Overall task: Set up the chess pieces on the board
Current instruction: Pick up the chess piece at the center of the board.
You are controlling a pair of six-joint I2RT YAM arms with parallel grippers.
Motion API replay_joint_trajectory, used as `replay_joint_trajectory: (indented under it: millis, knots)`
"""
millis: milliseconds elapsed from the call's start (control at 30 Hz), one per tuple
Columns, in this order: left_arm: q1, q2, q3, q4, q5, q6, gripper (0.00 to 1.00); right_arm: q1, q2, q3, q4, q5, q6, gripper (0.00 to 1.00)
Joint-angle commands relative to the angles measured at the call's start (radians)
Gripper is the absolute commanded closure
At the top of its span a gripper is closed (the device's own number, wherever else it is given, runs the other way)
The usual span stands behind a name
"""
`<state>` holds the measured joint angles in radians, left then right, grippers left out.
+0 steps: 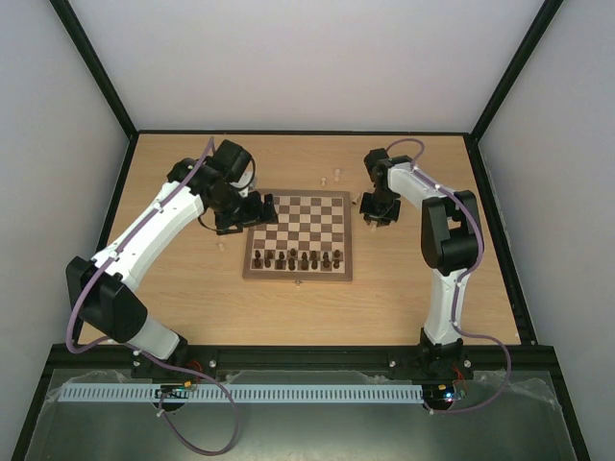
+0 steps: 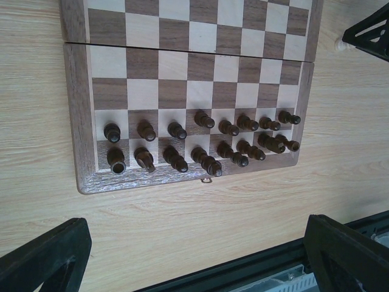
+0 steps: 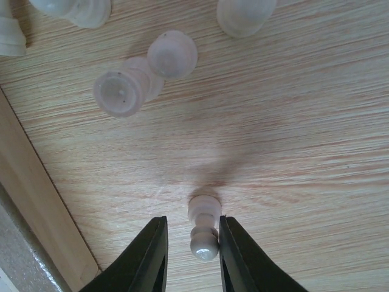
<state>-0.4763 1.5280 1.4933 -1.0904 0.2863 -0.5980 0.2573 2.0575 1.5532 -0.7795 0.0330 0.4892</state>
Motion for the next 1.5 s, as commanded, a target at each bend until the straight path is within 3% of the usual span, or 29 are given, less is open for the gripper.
replay_joint_trajectory:
  millis: [0, 300, 567, 933, 1133, 1467]
  knots:
    - [0.008, 0.006, 0.033, -0.022, 0.001, 0.002, 0.01, 0.003, 0.015, 0.025, -0.054, 0.013, -0.015, 0.77]
    - [0.009, -0.012, 0.005, -0.017, 0.003, 0.005, 0.01, 0.003, -0.014, 0.019, -0.073, 0.015, -0.008, 0.81]
    - [0.009, -0.031, -0.008, -0.017, 0.000, 0.000, 0.01, 0.003, -0.036, -0.016, -0.072, 0.005, -0.006, 0.78]
    - [0.008, -0.045, -0.013, -0.016, -0.003, -0.009, 0.01, 0.005, -0.057, -0.020, -0.070, -0.008, -0.014, 0.93]
    - [0.009, -0.044, -0.006, -0.017, -0.008, -0.013, 0.01, 0.016, -0.036, 0.168, -0.133, -0.025, -0.025, 0.93]
    - [0.013, -0.013, 0.039, -0.040, -0.025, 0.011, 0.01, 0.094, 0.161, 0.567, -0.303, -0.024, -0.057, 0.93]
